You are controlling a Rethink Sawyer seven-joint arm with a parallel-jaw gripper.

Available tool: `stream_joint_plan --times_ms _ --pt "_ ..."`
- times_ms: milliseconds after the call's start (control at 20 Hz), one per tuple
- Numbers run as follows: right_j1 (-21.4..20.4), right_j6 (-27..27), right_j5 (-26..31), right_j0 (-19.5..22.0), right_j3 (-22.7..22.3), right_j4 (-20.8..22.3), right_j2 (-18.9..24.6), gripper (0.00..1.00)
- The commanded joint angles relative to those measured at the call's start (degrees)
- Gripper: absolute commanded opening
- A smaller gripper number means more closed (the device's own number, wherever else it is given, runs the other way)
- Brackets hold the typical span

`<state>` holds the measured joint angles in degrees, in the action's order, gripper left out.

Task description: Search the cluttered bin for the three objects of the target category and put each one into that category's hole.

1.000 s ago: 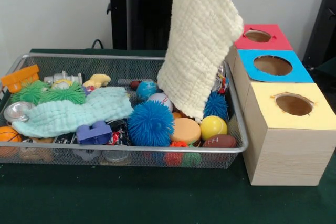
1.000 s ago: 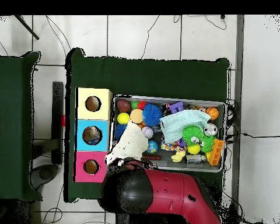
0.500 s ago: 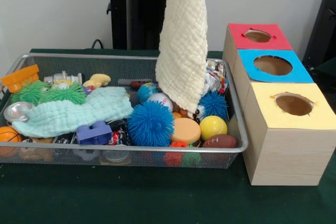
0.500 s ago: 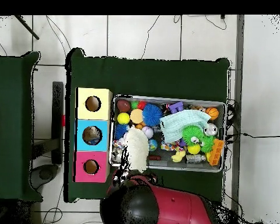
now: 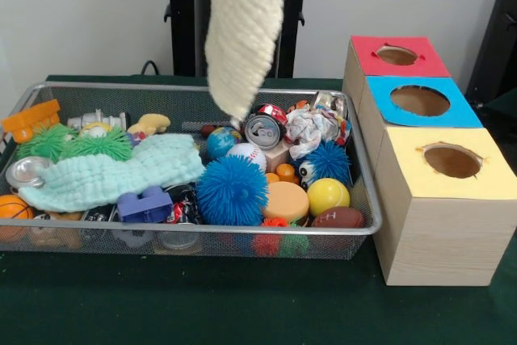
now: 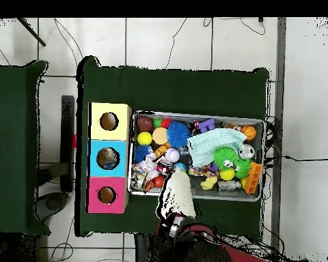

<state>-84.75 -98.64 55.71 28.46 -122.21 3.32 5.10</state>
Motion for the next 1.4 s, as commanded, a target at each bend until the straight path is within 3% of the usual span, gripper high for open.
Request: stream_joint_plan --times_ms 50,550,1000,1150,1400 --pt "-3.8 16.3 9.6 5.0 3.3 2.3 -1.1 0.00" --pt "-5.5 16.8 10.0 6.4 2.7 2.5 -1.2 0.00" --pt "-2.2 21.1 10.3 9.7 5.5 3.6 0.9 0.00" --pt "0.4 22.6 6.3 11.4 5.4 4.1 2.2 0.00" --pt "8.7 23.5 -4.6 15.3 6.2 6.7 6.2 0.00"
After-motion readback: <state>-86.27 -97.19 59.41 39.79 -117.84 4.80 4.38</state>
